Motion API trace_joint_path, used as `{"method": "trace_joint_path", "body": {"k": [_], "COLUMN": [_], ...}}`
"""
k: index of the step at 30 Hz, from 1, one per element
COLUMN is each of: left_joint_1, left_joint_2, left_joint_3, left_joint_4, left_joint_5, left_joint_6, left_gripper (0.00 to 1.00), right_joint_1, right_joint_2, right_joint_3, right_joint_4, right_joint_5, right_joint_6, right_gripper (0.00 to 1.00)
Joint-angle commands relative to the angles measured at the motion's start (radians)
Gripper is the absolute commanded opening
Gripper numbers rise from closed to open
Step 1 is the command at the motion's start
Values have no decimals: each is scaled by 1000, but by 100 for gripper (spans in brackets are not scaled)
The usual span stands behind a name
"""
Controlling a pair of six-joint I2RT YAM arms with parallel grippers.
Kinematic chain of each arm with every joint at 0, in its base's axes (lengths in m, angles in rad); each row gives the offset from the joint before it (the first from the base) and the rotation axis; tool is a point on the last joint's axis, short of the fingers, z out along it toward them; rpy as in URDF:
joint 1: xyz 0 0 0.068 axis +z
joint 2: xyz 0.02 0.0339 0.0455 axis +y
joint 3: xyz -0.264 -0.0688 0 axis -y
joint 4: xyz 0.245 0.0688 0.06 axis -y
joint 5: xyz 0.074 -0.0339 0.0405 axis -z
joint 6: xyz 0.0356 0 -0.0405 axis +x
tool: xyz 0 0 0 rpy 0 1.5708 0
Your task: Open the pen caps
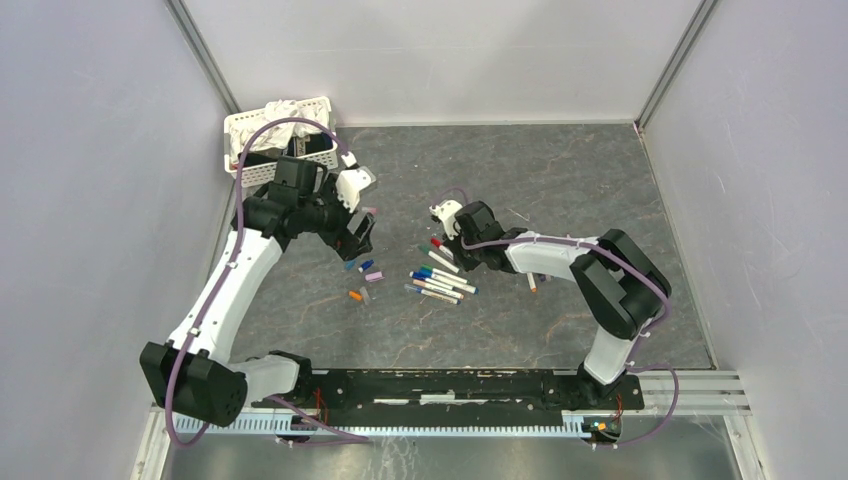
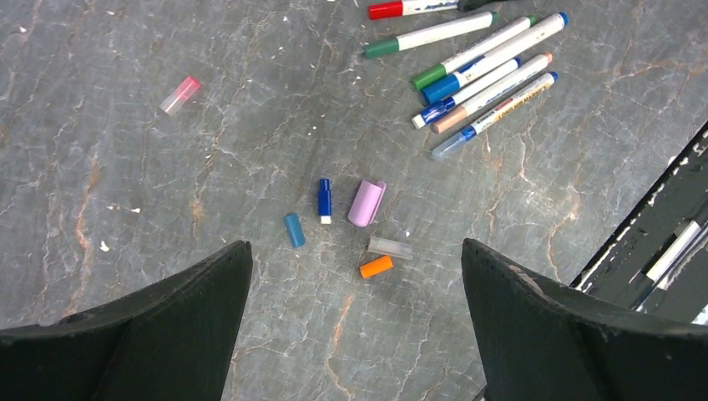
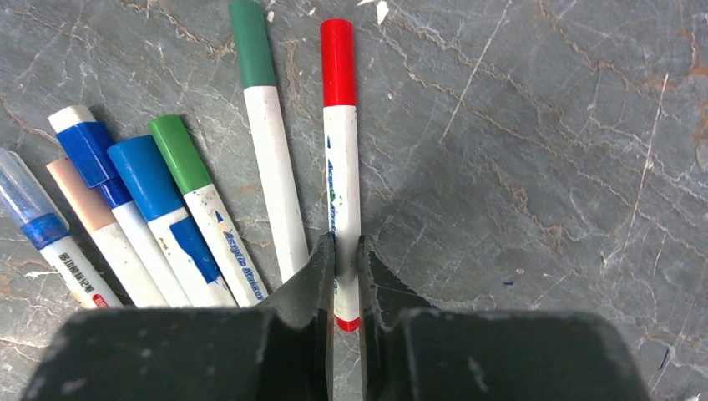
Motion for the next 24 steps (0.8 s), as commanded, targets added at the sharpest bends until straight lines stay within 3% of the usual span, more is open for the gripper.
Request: {"method": "trace_joint_path", "body": {"k": [1,4,13,24], "left_joint_1": [1,1,1,-5], "left_joint_2": [-20,-21,11,78], "left_joint_3": [-13,-23,-25,-33], "left_joint_4": [-1,-4,-42,-97], "left_joint_5": [58,75,176,323], "left_joint_6": [55,83,167,324], "left_gripper": [100,100,100,100], "right_joint_1": [0,0,1,4], "right_joint_2": [-51,-81,-136,-161], "right_joint_3": [-7,41,205,278], "right_joint_4": [-38,-78,-258,-405], "right_joint_5": [25,21,-127,-527], "right_joint_6": [-1,-17,-46,-6], "right_gripper": [7,0,0,0]}}
